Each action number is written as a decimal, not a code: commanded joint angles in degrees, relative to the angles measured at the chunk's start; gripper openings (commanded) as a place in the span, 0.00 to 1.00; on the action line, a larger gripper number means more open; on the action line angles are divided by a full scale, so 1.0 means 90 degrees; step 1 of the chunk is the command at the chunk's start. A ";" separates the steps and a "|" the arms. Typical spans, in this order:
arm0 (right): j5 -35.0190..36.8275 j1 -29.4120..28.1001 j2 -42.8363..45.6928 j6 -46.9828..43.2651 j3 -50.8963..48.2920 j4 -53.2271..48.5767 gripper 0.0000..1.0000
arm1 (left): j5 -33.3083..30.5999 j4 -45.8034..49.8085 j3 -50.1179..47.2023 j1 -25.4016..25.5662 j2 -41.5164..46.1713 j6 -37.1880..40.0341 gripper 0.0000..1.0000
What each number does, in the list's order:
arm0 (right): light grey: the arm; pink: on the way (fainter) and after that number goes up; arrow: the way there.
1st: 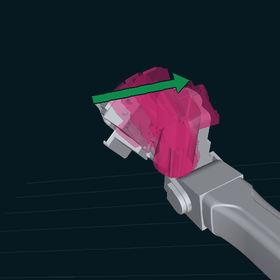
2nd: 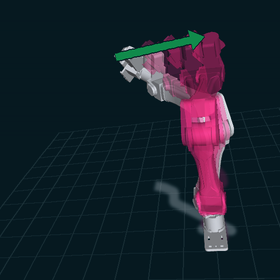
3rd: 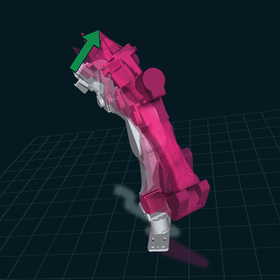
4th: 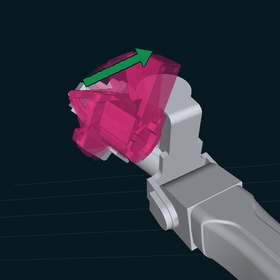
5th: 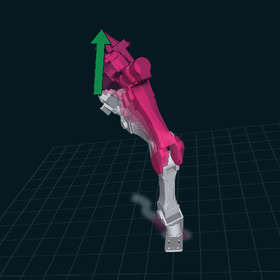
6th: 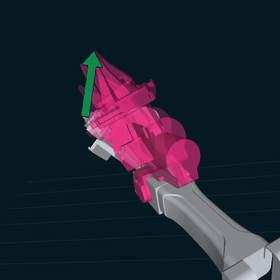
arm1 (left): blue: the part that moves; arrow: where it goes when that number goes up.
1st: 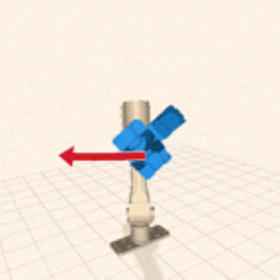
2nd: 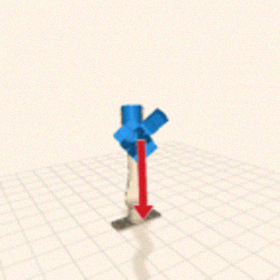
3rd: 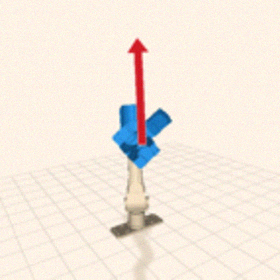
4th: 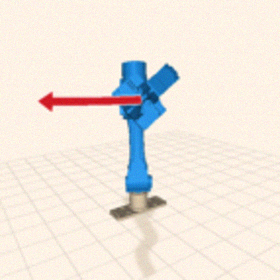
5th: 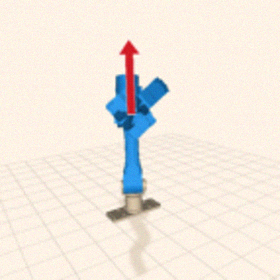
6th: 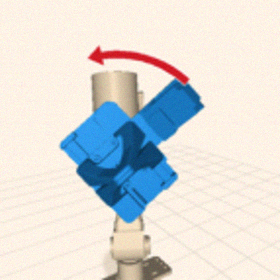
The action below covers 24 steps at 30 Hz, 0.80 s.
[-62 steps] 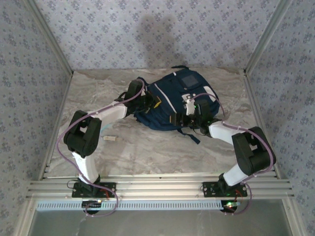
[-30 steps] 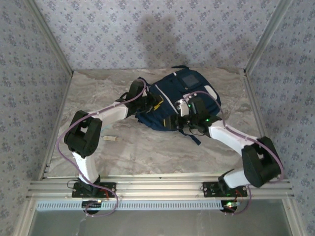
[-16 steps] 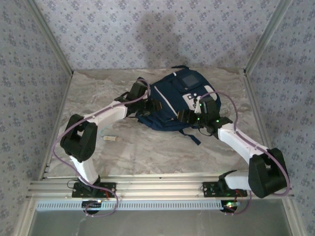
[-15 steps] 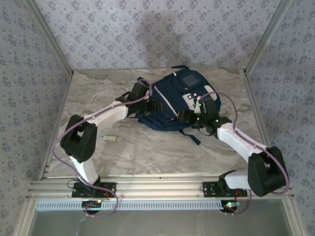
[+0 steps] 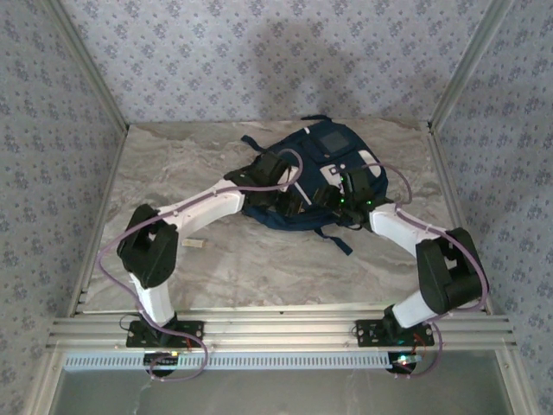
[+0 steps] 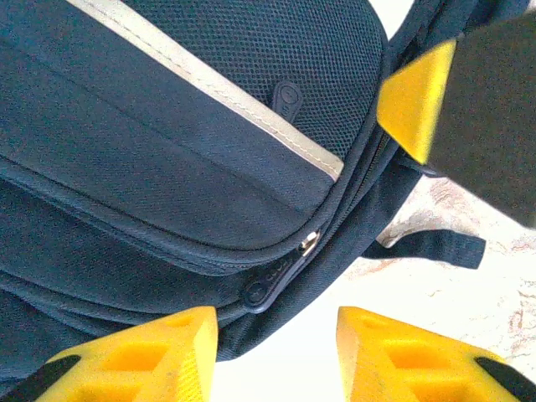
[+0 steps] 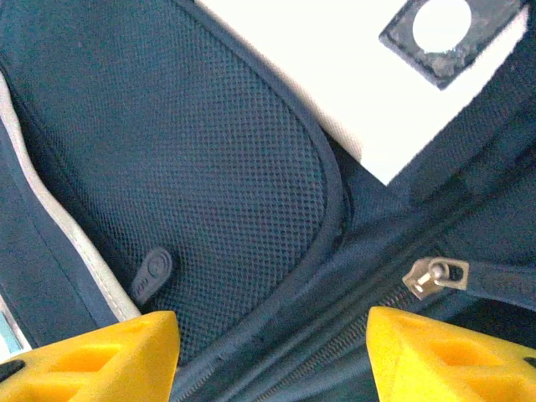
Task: Pack the student bag
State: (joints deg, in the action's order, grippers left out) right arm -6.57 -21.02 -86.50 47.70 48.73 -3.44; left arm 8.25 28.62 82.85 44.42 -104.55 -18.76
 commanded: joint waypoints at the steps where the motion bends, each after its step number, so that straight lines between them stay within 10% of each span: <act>1: 0.0259 -0.0029 -0.0154 0.0340 0.0193 0.0157 0.62 | -0.0410 0.0444 0.0404 0.0167 -0.0287 0.0604 0.44; 24: 0.0300 -0.0078 -0.0224 0.0357 0.0189 0.0275 0.62 | -0.1648 0.1098 0.1311 0.0342 -0.1589 0.0472 0.47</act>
State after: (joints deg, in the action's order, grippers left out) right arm -5.23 -21.41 -88.29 50.19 49.08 -1.41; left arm -0.97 37.34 93.10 47.66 -118.93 -13.56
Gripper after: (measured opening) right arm 0.622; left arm 0.467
